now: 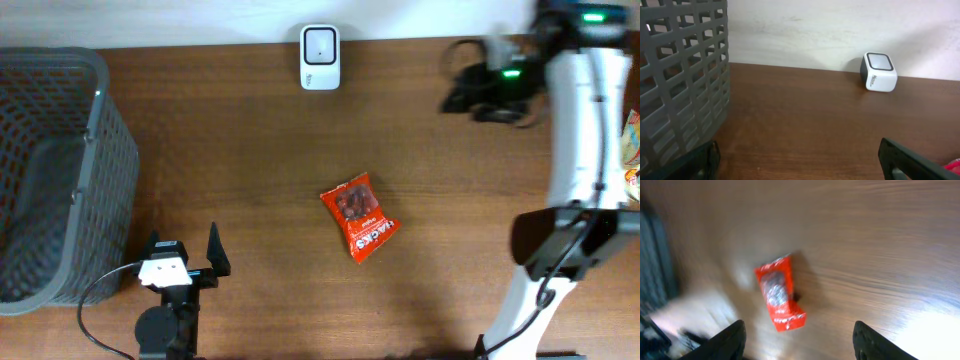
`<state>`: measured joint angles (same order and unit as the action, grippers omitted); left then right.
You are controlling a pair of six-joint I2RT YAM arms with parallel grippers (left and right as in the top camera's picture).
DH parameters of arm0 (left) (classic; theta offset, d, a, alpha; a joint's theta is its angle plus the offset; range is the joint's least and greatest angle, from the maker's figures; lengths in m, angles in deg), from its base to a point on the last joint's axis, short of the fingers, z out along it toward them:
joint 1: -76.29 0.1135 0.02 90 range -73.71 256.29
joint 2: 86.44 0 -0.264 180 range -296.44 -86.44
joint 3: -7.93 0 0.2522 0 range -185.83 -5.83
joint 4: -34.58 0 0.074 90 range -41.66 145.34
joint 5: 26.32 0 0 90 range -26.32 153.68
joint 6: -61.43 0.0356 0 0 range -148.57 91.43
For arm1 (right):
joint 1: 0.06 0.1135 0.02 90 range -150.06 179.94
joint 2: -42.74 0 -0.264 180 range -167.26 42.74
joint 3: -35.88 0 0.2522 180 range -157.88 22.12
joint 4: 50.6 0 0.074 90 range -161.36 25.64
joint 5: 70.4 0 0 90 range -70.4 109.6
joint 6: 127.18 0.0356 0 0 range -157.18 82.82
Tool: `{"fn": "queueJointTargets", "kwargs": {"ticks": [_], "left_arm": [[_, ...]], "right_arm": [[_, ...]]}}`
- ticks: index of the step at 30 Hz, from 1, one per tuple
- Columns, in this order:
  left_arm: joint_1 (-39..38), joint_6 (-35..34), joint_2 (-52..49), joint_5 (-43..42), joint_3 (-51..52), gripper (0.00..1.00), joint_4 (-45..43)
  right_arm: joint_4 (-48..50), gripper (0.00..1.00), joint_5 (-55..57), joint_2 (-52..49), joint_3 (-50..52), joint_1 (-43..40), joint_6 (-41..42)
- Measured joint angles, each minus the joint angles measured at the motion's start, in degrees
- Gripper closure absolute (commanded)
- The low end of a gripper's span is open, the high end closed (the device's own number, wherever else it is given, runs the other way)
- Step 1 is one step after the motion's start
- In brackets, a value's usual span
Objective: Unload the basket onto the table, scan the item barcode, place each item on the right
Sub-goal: 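Release the yellow bag and reach the right gripper to the red bag, then grasp the red snack bag and lift it toward the scanner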
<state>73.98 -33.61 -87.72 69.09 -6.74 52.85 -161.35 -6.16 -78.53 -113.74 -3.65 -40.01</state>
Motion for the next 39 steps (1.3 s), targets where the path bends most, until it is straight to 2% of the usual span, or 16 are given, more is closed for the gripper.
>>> {"fn": "queueJointTargets", "kwargs": {"ticks": [5, 12, 16, 25, 30, 32, 34, 37, 39], "left_arm": [[0.0, 0.0, 0.0, 0.0, 0.0, 0.01, 0.0], [0.0, 0.0, 0.0, 0.0, 0.0, 0.01, 0.0], [0.0, 0.0, 0.0, 0.0, 0.0, 0.01, 0.0], [0.0, 0.0, 0.0, 0.0, 0.0, 0.01, 0.0], [0.0, 0.0, 0.0, 0.0, 0.0, 0.01, 0.0], [0.0, 0.0, 0.0, 0.0, 0.0, 0.01, 0.0], [0.0, 0.0, 0.0, 0.0, 0.0, 0.01, 0.0], [0.0, 0.0, 0.0, 0.0, 0.0, 0.01, 0.0], [0.0, 0.0, 0.0, 0.0, 0.0, 0.01, 0.0]], "right_arm": [[0.0, 0.01, 8.3, -1.6, 0.0, 17.4, -1.9], [2.1, 0.01, 15.2, -2.6, 6.9, 30.4, -2.1], [5.9, 0.01, 16.5, -2.7, 13.0, 32.9, -2.0], [12.8, 0.01, 17.9, -3.0, 29.3, 33.1, -0.3], [15.3, 0.01, 19.6, -3.1, 32.9, 33.0, -0.2], [16.4, 0.14, 20.2, -3.1, 34.0, 33.0, -0.2], [17.3, 0.32, 20.5, -3.1, 34.6, 33.0, 0.6], [17.8, 0.41, 20.8, -3.1, 34.8, 33.0, 2.1], [18.0, 0.41, 20.9, -3.1, 34.8, 33.0, 2.9]]}}
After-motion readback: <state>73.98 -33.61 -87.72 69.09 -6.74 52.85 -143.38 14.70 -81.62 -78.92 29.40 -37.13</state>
